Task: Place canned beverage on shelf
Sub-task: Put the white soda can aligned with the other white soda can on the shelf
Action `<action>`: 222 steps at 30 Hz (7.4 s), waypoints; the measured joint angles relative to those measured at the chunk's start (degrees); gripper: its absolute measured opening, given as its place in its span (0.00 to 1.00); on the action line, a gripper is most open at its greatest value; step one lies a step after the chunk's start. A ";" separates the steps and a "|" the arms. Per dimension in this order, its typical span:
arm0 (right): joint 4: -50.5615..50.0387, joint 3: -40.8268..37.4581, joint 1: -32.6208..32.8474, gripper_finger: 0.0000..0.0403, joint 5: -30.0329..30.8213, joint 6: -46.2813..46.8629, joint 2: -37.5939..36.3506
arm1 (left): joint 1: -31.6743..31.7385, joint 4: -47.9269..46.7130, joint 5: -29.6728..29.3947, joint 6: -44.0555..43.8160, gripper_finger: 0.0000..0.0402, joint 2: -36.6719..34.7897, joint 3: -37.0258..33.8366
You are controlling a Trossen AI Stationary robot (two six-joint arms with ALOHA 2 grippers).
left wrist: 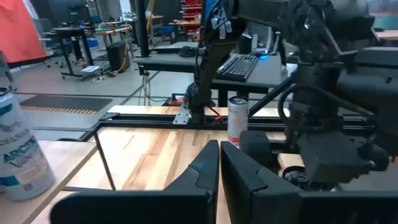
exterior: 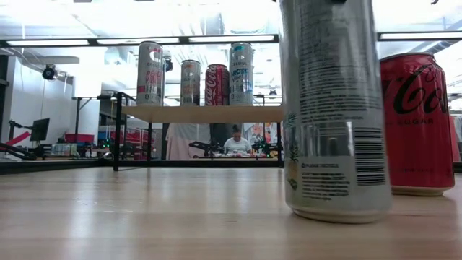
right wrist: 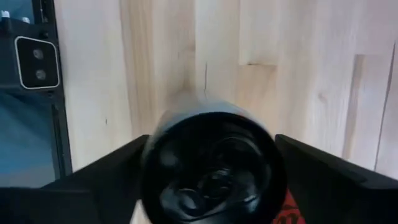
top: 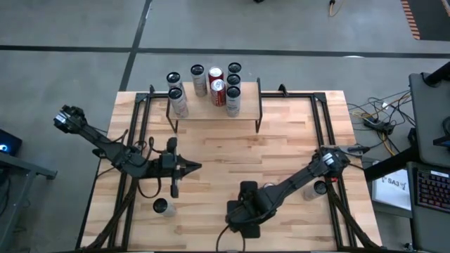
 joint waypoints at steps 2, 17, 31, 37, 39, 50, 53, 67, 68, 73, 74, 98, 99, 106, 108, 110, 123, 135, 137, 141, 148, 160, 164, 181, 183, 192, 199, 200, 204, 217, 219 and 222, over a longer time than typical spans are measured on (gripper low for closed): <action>0.04 0.06 -0.50 0.66 -0.05 -0.64 0.08 | 0.02 -0.08 -1.68 0.20 0.00 -0.02 0.00; 2.56 0.00 -15.47 0.61 13.77 -15.27 -10.08 | 2.59 -4.14 -10.43 17.97 0.52 -4.29 -0.59; 19.73 0.00 -22.79 0.61 15.05 -29.23 -12.56 | 6.88 -4.51 -5.42 10.72 0.84 -0.85 -6.51; 21.61 0.15 -22.87 0.61 14.78 -31.65 -12.54 | 8.38 -4.48 -5.82 6.85 0.84 -0.85 -7.98; 21.89 0.20 -22.87 0.61 14.75 -31.98 -12.54 | 9.17 -4.30 -5.80 6.13 0.84 -0.55 -8.11; 23.60 0.22 -23.31 0.61 13.40 -28.20 -12.51 | 13.60 0.52 -7.48 6.84 0.82 4.71 -7.46; 23.43 0.57 -23.31 0.61 13.42 -27.54 -12.51 | 14.23 0.44 -9.06 7.16 0.76 6.14 -6.96; 16.78 10.59 -23.20 0.94 11.74 -28.27 -13.24 | 18.28 1.40 8.98 16.40 0.55 -2.80 -6.92; 15.03 11.94 -23.20 0.96 10.49 -28.70 -13.69 | 19.41 1.44 14.07 17.23 0.55 -4.24 -7.04; 14.11 13.23 -22.93 0.98 4.73 -30.07 -19.00 | 23.91 6.50 45.89 20.41 0.55 -8.90 -8.46; 14.54 12.47 -22.59 0.98 4.91 -30.51 -20.15 | 24.80 6.70 50.97 20.39 0.55 -9.53 -8.66; 91.02 -32.70 -16.22 0.99 4.78 -40.72 -24.19 | 27.09 8.42 57.12 17.44 0.55 -8.96 -9.28; 91.05 -32.41 -16.28 0.99 4.81 -40.67 -23.82 | 27.09 8.43 56.80 17.31 0.55 -8.90 -9.28; 91.00 -29.68 -16.97 0.91 4.44 -41.26 -21.04 | 27.12 7.81 54.09 16.87 0.55 -8.44 -9.29; 91.49 -29.59 -17.14 0.82 4.25 -41.23 -21.08 | 27.10 7.86 54.12 16.75 0.55 -8.51 -9.29; 91.72 -29.59 -17.14 0.71 4.65 -40.42 -21.08 | 27.14 7.47 54.15 16.62 0.55 -8.72 -9.29; 94.37 -29.35 -17.14 0.59 21.59 -30.45 -21.40 | 27.45 -13.27 41.67 23.17 0.94 -15.62 -4.47; 96.13 -25.88 -22.81 0.59 45.55 -20.45 -14.95 | 27.47 -16.77 11.78 25.58 0.83 -32.51 -0.51; 95.26 -22.87 -24.30 0.59 47.81 -19.74 -11.89 | 27.47 -15.19 11.08 25.70 0.82 -34.49 -0.76; 92.68 -14.90 -26.31 0.59 53.54 -19.73 -6.05 | 27.47 -14.81 11.09 26.75 0.80 -36.60 -0.85; 85.22 1.54 -29.10 0.59 63.52 -22.33 4.46 | 27.47 -14.59 10.79 27.86 0.79 -36.94 -0.94; 79.25 13.53 -29.60 0.59 73.78 -17.11 13.63 | 27.47 -16.79 10.65 27.59 0.79 -38.42 -2.16; 75.53 13.44 -29.67 0.59 74.09 -10.03 13.69 | 27.47 -16.95 10.66 27.08 0.79 -39.96 -3.26; 75.38 13.35 -32.22 0.59 73.59 -7.68 16.80 | 27.45 -16.77 10.70 25.22 0.79 -42.90 -4.13; 75.38 13.35 -32.63 0.59 73.29 -7.62 16.80 | 27.45 -16.79 10.70 25.22 0.79 -42.84 -4.23; 75.38 13.35 -34.07 0.59 69.47 -7.82 16.82 | 27.45 -16.75 10.73 25.22 0.79 -42.59 -4.39; 75.21 13.23 -34.36 0.83 68.15 -9.03 16.88 | 27.45 -16.39 10.73 25.22 0.79 -42.51 -4.39; 75.02 13.12 -34.39 0.86 68.06 -9.16 16.99 | 27.45 -16.38 10.73 25.22 0.79 -42.50 -4.39; 75.23 13.05 -34.41 0.90 68.16 -9.68 16.64 | 27.43 -16.27 10.75 25.02 0.79 -41.91 -4.39; 70.26 13.09 -31.55 0.90 47.83 -19.33 2.97 | 27.43 -16.81 10.77 22.94 0.79 -37.51 -4.42; 60.54 13.16 -32.19 0.86 38.79 -17.39 -2.79 | 27.43 -17.24 10.77 22.36 0.79 -36.15 -4.42; 44.18 13.30 -36.07 0.77 28.65 -9.10 -11.18 | 27.43 -17.16 10.77 21.55 0.79 -32.86 -3.96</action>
